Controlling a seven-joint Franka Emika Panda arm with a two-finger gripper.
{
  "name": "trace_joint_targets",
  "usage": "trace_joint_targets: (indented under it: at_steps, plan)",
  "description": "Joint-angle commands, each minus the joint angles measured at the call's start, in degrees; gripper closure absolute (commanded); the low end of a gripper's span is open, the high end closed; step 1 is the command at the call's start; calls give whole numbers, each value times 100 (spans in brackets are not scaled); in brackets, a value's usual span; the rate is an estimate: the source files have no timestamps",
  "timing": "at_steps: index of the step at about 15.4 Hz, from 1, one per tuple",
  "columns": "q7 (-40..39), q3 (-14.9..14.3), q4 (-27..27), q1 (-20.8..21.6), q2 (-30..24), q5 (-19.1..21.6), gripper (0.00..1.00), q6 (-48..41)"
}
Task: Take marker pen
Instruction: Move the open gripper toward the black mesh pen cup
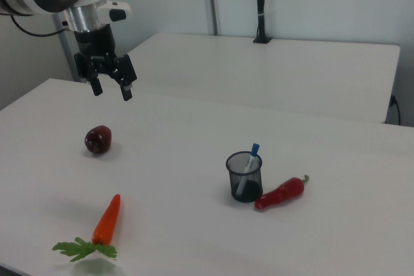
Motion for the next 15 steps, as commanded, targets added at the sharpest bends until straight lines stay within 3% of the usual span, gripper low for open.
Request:
trace_joint_targets:
  at_steps: [1,9,15]
  plan:
    - [-30,-20,-92,36,-55,-44,0,95]
    - [-47,-107,-22,-78,59,-35,0,278]
    - [-39,-195,-13,-684,314,-53,0,1288]
